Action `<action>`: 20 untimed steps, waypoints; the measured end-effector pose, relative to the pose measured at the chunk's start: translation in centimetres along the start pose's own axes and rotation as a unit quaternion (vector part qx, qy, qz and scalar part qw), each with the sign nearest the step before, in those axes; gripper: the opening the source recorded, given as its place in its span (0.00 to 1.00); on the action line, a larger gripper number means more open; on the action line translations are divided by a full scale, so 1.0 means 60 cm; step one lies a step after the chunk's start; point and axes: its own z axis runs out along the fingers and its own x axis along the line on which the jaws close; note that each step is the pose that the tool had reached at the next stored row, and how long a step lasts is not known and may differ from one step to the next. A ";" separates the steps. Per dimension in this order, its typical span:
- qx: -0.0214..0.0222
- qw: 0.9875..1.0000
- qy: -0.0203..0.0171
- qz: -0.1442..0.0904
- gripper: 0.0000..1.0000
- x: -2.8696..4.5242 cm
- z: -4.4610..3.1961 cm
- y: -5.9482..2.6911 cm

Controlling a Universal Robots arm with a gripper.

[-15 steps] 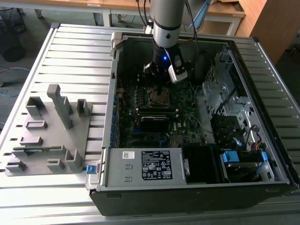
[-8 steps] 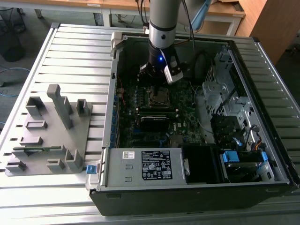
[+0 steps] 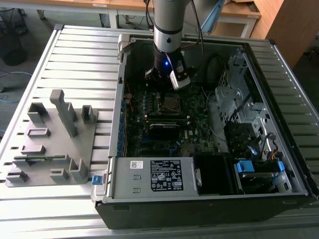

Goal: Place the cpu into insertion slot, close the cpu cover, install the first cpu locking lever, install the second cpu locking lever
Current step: 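Close the cpu cover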

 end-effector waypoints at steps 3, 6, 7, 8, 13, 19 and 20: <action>0.000 1.000 0.000 0.000 0.11 0.001 0.001 0.000; 0.000 1.000 0.000 0.000 0.11 0.001 0.002 0.000; 0.000 1.000 0.000 0.000 0.11 0.001 0.002 -0.001; 0.000 1.000 0.000 0.000 0.11 0.001 0.003 -0.001; 0.000 1.000 0.000 0.000 0.11 0.001 0.008 -0.001; 0.000 1.000 0.000 0.000 0.11 0.001 0.010 -0.002; 0.000 1.000 0.000 0.000 0.11 0.002 0.010 -0.002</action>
